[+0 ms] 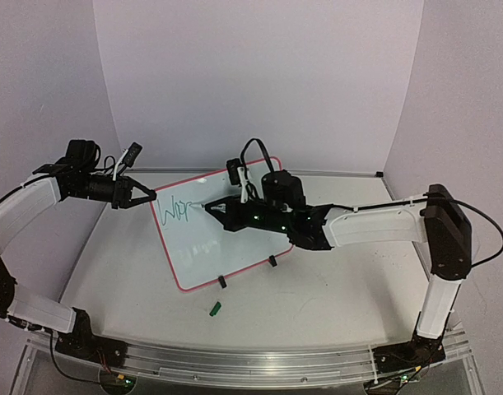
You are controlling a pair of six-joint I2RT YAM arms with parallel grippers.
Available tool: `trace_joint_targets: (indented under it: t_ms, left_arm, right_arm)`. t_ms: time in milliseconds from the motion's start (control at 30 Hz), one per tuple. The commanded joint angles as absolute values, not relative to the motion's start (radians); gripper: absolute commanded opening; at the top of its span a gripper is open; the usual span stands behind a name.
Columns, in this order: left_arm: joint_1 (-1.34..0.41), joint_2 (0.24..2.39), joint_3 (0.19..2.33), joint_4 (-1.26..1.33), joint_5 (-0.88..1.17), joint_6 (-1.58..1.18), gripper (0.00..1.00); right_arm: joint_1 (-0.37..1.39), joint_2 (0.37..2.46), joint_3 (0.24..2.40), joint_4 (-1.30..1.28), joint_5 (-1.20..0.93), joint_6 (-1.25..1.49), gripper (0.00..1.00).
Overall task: Write a sentence on the whiteboard
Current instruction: Write on the whiteboard with the whiteboard marker without the cap.
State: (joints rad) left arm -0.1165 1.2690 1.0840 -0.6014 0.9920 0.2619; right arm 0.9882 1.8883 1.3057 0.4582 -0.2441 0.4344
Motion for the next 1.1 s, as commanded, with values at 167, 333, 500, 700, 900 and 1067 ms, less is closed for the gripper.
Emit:
trace_joint_targets:
  t_ms: [167,333,500,700,900,1067]
  left_arm:
    - [-0.115,1.255,1.087,-0.601,1.01,0.259,0.0]
    - [-0.116,1.252,1.087,-0.603,1.009,0.259,0.0]
    - [-0.116,1.25,1.086,-0.602,1.008,0.258,0.0]
    - [-0.115,1.251,1.086,-0.601,1.008,0.259,0.0]
    - [-0.115,1.253,1.086,-0.601,1.007,0.259,0.0]
    - [-0.116,1.253,1.087,-0.602,1.007,0.259,0.0]
  right_arm:
    - [0.987,1.904,1.344,0.443,-0.161,0.435,0.0]
    - [0.987,1.87,1.316,0.454,-0.104,0.442,0.0]
    - [0.987,1.85,1.302,0.471,-0.093,0.442,0.0]
    - [0.987,1.848,1.289,0.475,-0.086,0.443,0.0]
    - [0.988,1.849,1.266,0.47,-0.11,0.444,0.0]
    - [0.988,1.858,1.25,0.461,-0.159,0.447,0.0]
